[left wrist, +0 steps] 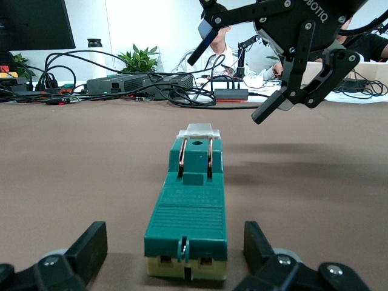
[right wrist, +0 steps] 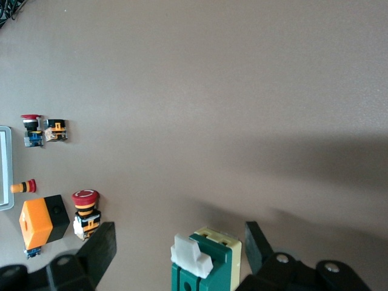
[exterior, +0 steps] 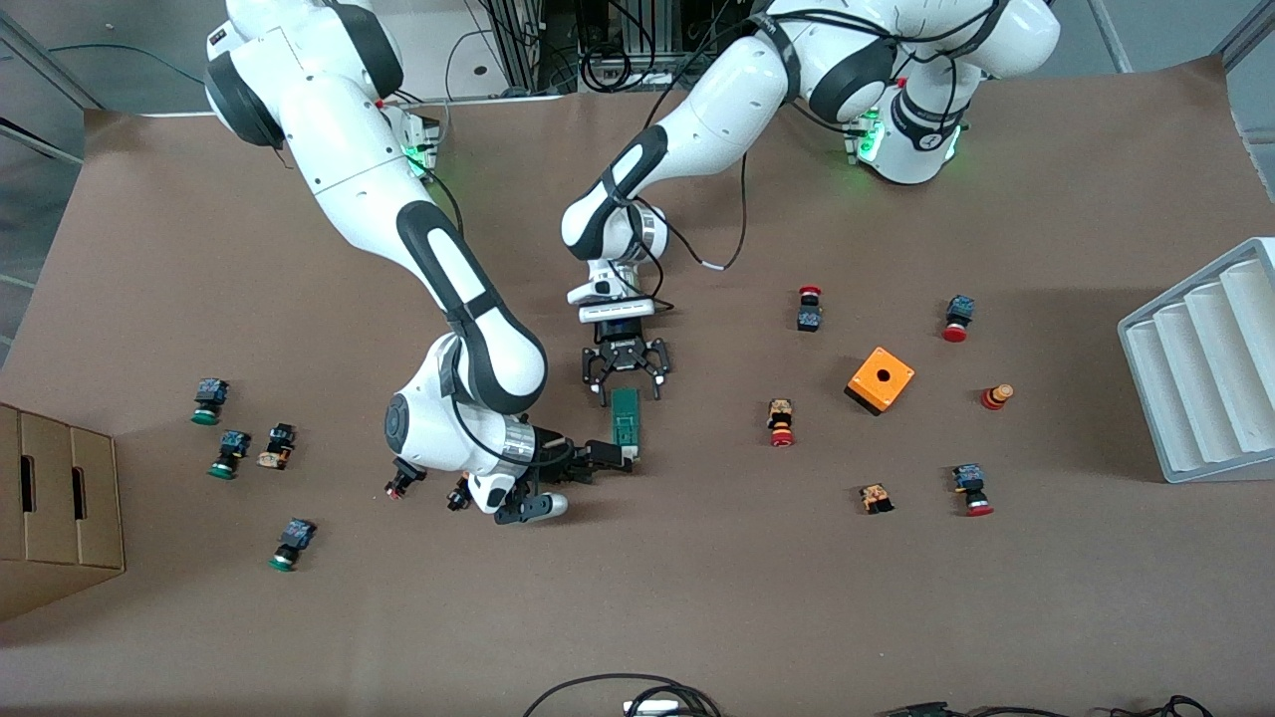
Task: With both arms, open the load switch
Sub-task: 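Lower the open right gripper toward the white handle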
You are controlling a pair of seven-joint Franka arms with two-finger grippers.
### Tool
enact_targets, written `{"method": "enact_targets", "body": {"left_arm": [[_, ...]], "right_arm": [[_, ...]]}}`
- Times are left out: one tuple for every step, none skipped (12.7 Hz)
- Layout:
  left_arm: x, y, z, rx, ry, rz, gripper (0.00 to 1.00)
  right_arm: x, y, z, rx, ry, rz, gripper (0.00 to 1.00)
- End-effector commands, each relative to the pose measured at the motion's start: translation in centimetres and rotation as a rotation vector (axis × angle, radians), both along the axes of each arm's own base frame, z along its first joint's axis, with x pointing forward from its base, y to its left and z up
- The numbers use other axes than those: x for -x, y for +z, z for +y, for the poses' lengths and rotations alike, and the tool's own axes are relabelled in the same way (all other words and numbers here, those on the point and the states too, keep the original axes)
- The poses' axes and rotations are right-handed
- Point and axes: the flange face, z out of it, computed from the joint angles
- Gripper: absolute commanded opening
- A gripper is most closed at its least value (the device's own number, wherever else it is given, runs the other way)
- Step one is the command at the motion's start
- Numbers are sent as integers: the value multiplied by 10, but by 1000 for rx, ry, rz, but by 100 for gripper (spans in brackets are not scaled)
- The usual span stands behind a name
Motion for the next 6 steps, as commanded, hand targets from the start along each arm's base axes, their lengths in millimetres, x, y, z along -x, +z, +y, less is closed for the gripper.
{"method": "enact_targets", "body": {"left_arm": [[6,-20,-2,-10,-7,2,100],[7,-20,-1,-11,-7,3,100],[7,-21,-1,-12,-9,3,100],[7,-21,-1,-12,-7,4,100],[7,-21,-1,-12,-7,4,100],[7,-21,-1,-12,-7,4,100]], "right_arm": [[-3,-2,8,-14,-22,-22,94],[-2,-3,11,-10,-22,-28,94],[-1,-5,12,-6,-23,-29,93],[0,-5,14,-3,-22,-31,92],[0,-7,14,1,-25,-34,92],[2,-11,17,4,-20,-32,92]]}}
